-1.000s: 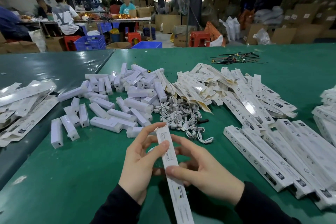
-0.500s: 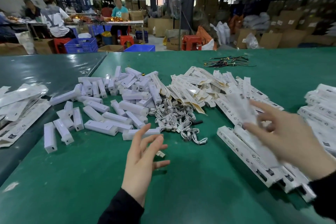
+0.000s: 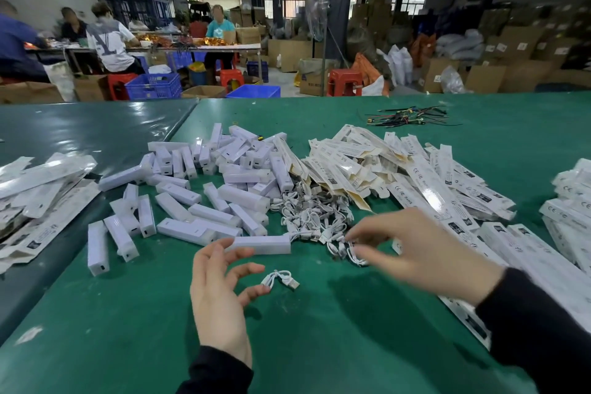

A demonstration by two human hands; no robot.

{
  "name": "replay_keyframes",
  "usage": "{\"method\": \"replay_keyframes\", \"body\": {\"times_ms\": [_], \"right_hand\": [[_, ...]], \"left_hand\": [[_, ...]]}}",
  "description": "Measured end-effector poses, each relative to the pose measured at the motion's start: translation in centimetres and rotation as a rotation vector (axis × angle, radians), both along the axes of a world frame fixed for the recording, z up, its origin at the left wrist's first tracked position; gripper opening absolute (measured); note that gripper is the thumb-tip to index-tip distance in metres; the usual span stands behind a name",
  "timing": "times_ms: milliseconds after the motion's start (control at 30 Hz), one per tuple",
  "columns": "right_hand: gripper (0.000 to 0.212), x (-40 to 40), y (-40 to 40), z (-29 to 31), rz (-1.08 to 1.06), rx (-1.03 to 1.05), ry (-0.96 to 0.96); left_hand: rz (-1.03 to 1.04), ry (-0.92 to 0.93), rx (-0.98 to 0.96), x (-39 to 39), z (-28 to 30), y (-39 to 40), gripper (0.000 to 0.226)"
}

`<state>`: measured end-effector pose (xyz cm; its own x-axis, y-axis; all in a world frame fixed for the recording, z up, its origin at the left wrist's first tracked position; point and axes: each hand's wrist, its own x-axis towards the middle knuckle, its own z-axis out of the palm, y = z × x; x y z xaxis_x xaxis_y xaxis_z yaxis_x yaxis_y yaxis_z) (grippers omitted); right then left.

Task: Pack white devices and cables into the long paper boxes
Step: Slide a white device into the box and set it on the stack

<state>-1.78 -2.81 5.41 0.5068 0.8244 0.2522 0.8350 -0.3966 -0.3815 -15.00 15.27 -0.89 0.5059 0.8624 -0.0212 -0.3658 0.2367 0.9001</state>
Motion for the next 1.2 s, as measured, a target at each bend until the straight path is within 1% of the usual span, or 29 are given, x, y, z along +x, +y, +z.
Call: {"method": "replay_keyframes", "body": {"times_ms": [33, 67, 100, 133, 167, 200, 233, 267, 300, 333, 367, 400, 433, 500, 600, 633, 667, 700, 733, 767, 800, 833, 900, 967, 1033, 1067, 1133, 1200], "right_hand": [[0.017, -0.5, 1.7, -0.7, 0.104, -0.075, -0.004], [0.022, -0.7, 3.1, -1.5, 0.152, -0.143, -0.041], [0.027, -0.6, 4.4, -2.0, 0.154, -0.178, -0.095], [0.03, -0.2, 5.4, -2.3, 0.13, -0.128, -0.138], [0.031, 0.4, 6.2, -2.3, 0.077, -0.015, -0.186], [0.032, 1.2, 6.8, -2.1, -0.017, 0.107, -0.262], [0.039, 2.0, 7.3, -1.6, -0.166, 0.169, -0.359], [0.051, 2.9, 7.8, -0.9, -0.351, 0.119, -0.43], [0.061, 3.8, 8.0, -0.3, -0.5, -0.025, -0.433], [0.062, 4.5, 8.3, 0.2, -0.597, -0.162, -0.375], [0.052, 5.0, 8.3, 0.5, -0.646, -0.234, -0.301], [0.037, 5.2, 8.2, 0.7, -0.659, -0.232, -0.241], [0.027, 5.3, 7.7, 0.7, -0.659, -0.158, -0.21], [0.026, 5.6, 6.5, 0.6, -0.676, 0.052, -0.233], [0.024, 5.3, 4.3, 1.1, -0.641, 0.488, -0.331], [0.022, 4.8, 3.7, 1.1, -0.607, 0.638, -0.321], [0.021, 4.0, 3.2, 0.8, -0.568, 0.78, -0.234], [0.019, 3.0, 2.9, 0.4, -0.503, 0.897, -0.053], [0.019, 1.9, 2.9, -0.1, -0.426, 0.98, 0.186], [0.02, 0.5, 3.1, -0.7, -0.363, 1.012, 0.446], [0.02, -0.8, 3.4, -1.3, -0.33, 0.976, 0.685], [0.02, -2.0, 3.8, -2.1, -0.317, 0.904, 0.875], [0.02, -3.8, 4.3, -3.6, -0.3, 0.772, 1.119], [0.022, -5.1, 4.7, -4.6, -0.239, 0.736, 1.269], [0.023, -6.0, 5.0, -5.2, -0.175, 0.704, 1.349], [0.023, -6.3, 5.0, -5.5, -0.148, 0.692, 1.387], [0.024, -6.5, 5.0, -5.7, -0.104, 0.659, 1.458], [0.026, -6.6, 4.7, -5.7, -0.068, 0.57, 1.415]], "left_hand": [[0.022, -0.007, -0.001, -0.1, 0.0, 0.1, 0.022], [0.041, -0.012, -0.003, -0.1, 0.0, 0.3, 0.022], [0.054, -0.017, -0.005, -0.2, 0.0, 0.5, 0.022], [0.063, -0.02, -0.009, -0.2, 0.0, 0.6, 0.022], [0.07, -0.023, -0.015, -0.2, 0.0, 0.7, 0.022], [0.075, -0.024, -0.021, -0.1, 0.0, 0.7, 0.022], [0.078, -0.025, -0.028, -0.1, 0.0, 0.8, 0.022], [0.079, -0.025, -0.034, -0.1, 0.0, 0.8, 0.021], [0.076, -0.024, -0.041, -0.1, 0.0, 0.8, 0.021], [0.074, -0.021, -0.048, 0.0, 0.0, 0.8, 0.02], [0.072, -0.017, -0.054, -0.1, 0.0, 0.7, 0.02], [0.07, -0.012, -0.06, -0.1, 0.1, 0.7, 0.019], [0.066, -0.011, -0.067, -0.1, 0.2, 0.7, 0.019], [0.035, -0.015, -0.081, -0.2, 0.4, 0.7, 0.018], [-0.049, -0.024, -0.097, -0.2, 0.6, 0.7, 0.016], [-0.089, -0.024, -0.096, -0.2, 0.6, 0.6, 0.014], [-0.135, -0.022, -0.085, -0.1, 0.5, 0.6, 0.013], [-0.187, -0.021, -0.07, -0.1, 0.5, 0.5, 0.012], [-0.245, -0.023, -0.052, -0.1, 0.4, 0.4, 0.018], [-0.305, -0.034, -0.036, -0.1, 0.3, 0.3, 0.03], [-0.357, -0.052, -0.024, -0.2, 0.3, 0.3, 0.042], [-0.392, -0.077, -0.026, -0.2, 0.4, 0.3, 0.051], [-0.418, -0.156, -0.083, -0.3, 0.6, 0.4, 0.061], [-0.406, -0.237, -0.157, -0.2, 0.7, 0.6, 0.056], [-0.401, -0.253, -0.186, -0.1, 0.7, 0.9, 0.044], [-0.414, -0.245, -0.183, -0.1, 0.8, 0.9, 0.045], [-0.444, -0.234, -0.187, -0.1, 1.0, 0.9, 0.057], [-0.456, -0.242, -0.227, -0.2, 1.0, 0.9, 0.066]]}}
